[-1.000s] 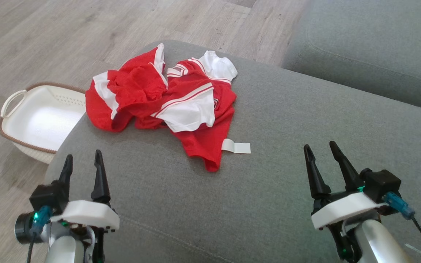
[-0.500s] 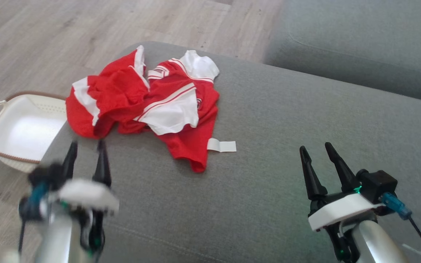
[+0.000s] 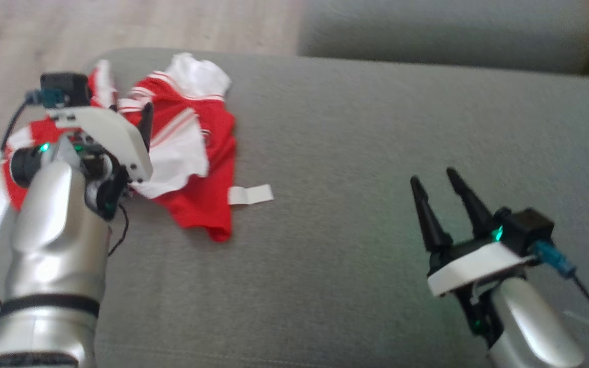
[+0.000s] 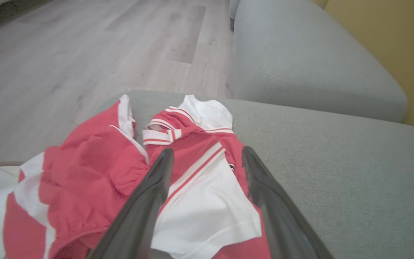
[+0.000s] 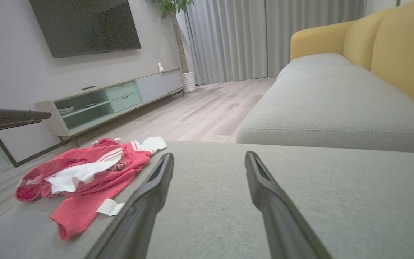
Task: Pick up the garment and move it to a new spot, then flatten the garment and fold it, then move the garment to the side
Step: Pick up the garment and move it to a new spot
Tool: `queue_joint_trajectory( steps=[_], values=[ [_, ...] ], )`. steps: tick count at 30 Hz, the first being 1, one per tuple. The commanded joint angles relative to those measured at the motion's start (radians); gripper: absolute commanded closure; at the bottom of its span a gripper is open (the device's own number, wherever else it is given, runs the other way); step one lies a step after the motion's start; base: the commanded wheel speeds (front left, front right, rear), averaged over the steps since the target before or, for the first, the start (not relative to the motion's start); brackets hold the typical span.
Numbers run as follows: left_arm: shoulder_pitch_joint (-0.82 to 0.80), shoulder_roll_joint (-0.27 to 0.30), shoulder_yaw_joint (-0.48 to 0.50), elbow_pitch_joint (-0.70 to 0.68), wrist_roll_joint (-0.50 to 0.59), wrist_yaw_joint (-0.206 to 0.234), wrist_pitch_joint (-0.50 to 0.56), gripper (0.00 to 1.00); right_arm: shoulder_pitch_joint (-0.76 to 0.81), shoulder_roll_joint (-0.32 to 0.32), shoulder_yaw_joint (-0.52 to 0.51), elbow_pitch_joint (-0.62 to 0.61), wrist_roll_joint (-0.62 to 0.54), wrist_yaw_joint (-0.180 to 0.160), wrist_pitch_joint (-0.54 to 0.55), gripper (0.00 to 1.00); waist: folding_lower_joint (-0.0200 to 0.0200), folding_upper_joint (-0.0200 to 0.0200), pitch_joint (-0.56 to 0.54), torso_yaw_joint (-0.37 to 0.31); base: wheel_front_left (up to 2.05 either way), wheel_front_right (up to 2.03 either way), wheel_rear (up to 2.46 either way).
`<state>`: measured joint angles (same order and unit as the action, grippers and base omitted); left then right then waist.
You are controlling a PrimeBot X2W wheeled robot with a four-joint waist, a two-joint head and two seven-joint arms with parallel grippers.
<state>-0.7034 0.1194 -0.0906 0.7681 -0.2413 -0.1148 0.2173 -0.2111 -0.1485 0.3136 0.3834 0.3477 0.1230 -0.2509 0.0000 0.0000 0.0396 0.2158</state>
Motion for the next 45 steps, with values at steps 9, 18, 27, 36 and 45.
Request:
queue_joint_trajectory(
  steps=[9,18,27,36,45],
  values=[
    [-0.208,0.078,0.04,0.307,-0.029,0.048,0.138,0.0,-0.116,-0.068,0.044,-0.06,0.03,0.008,-0.011,0.0,0.0,0.0,0.165,-0.21,0.0,0.0,0.0],
    [-0.215,0.114,0.022,0.469,-0.022,0.077,0.23,0.59,-0.132,-0.08,0.045,-0.067,0.05,0.008,-0.011,0.0,0.0,0.0,0.194,-0.261,0.0,0.0,0.0],
    [-0.247,0.13,-0.016,0.457,-0.011,0.022,0.111,1.0,-0.121,-0.064,0.045,-0.054,0.048,0.008,-0.011,0.0,0.0,0.0,0.122,-0.244,0.0,0.0,0.0],
    [-0.317,0.072,-0.115,0.37,-0.019,-0.015,0.021,1.0,-0.07,-0.038,0.033,-0.03,0.047,0.008,-0.011,0.0,0.0,0.0,0.002,-0.269,0.0,0.0,0.0],
    [-0.29,-0.019,-0.268,0.156,-0.182,-0.016,-0.023,1.0,-0.045,-0.024,0.022,-0.028,0.038,0.008,-0.011,0.0,0.0,0.0,-0.032,-0.367,0.0,0.0,0.0]
  ],
)
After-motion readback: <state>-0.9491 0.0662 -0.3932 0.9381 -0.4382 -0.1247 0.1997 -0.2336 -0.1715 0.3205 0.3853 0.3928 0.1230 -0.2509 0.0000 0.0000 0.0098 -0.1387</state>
